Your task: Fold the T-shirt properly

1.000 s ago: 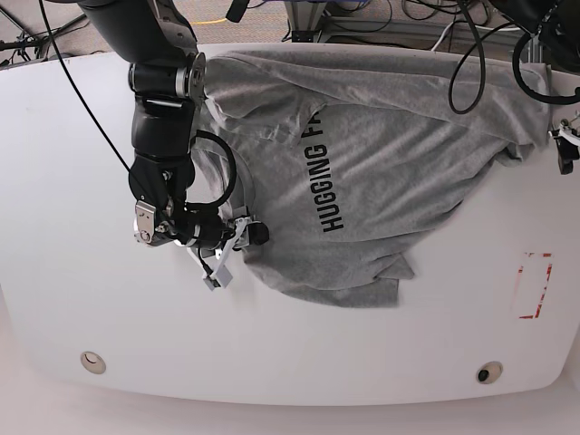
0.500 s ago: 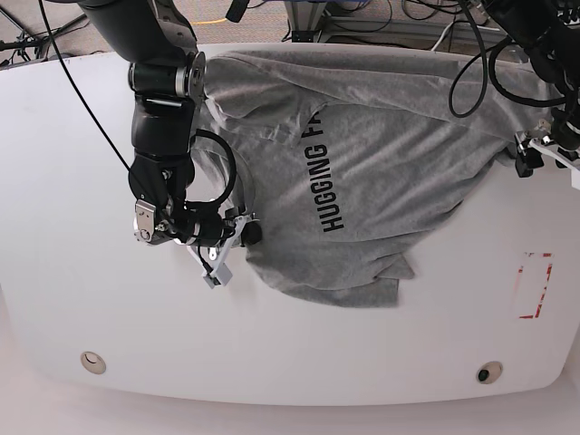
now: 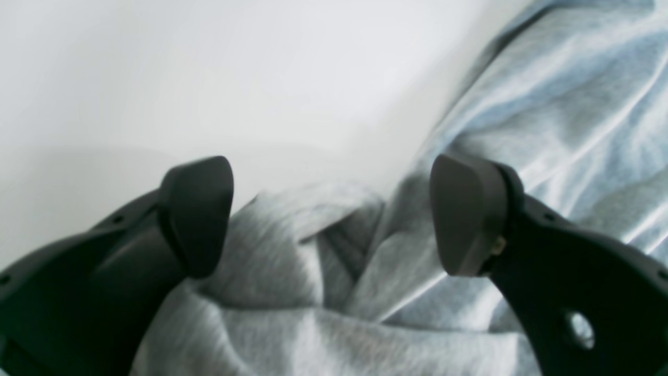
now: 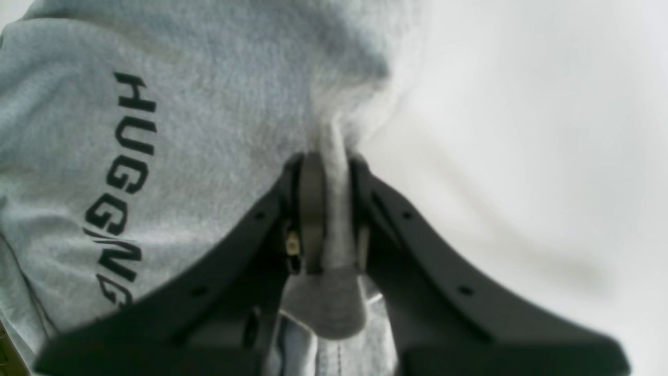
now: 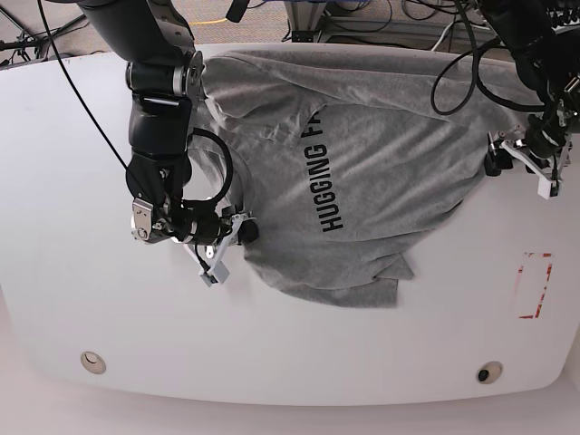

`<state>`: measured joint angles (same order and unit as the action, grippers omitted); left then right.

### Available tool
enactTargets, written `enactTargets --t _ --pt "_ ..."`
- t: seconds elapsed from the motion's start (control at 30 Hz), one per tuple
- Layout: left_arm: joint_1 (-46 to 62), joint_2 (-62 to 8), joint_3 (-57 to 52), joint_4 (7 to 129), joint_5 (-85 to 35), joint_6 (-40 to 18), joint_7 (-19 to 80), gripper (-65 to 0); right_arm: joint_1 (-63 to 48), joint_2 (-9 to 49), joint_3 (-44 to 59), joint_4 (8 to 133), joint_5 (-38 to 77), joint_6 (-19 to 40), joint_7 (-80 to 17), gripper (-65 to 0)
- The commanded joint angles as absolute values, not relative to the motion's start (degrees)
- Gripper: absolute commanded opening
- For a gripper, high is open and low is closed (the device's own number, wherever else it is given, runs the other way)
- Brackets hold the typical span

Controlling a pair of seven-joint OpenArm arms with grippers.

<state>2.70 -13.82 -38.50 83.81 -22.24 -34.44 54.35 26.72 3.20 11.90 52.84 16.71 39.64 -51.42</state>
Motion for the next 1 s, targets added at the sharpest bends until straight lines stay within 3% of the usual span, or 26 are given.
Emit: enactTargets --t 0.0,0.13,0.37,0.47,0.57,0.77,0.87,0.97 --pt "1.36 -15.08 -38.37 84.7 -20.62 -34.24 53.23 -10.0 28.44 3.65 12.09 53.76 17.63 40.0 -50.59 -58.7" --pt "-0.31 -14.99 -38.37 84.7 -15.34 -34.51 53.23 -18.9 28.44 3.65 12.09 53.76 17.63 40.0 -50.59 -58.7" --pt "-0.48 -14.99 -38.37 84.7 -11.38 -34.51 53.32 -44.6 28.44 3.65 12.26 53.76 17.63 40.0 -50.59 -58.7" --pt "-0.48 -14.99 -38.37 84.26 -10.68 -34.51 53.32 -50.1 28.44 3.74 12.26 53.76 17.71 40.0 -50.59 -58.8" --pt "-0.48 -15.08 -38.29 81.89 -10.77 -34.59 53.41 -48.5 28.44 3.74 12.26 53.76 17.71 40.0 -50.59 -58.8" --pt "-0.13 -15.08 -38.2 80.4 -10.86 -34.59 53.49 -24.9 28.44 3.74 12.26 53.85 17.71 40.0 -50.68 -58.8" --pt "-0.04 -15.08 -38.29 80.31 -10.86 -35.3 53.49 -25.8 28.44 3.74 12.26 53.85 17.71 40.0 -50.68 -58.8" --pt "-0.04 -15.08 -38.29 80.13 -10.77 -38.29 53.49 -35.0 28.44 3.74 12.26 53.85 17.71 40.0 -50.68 -58.8"
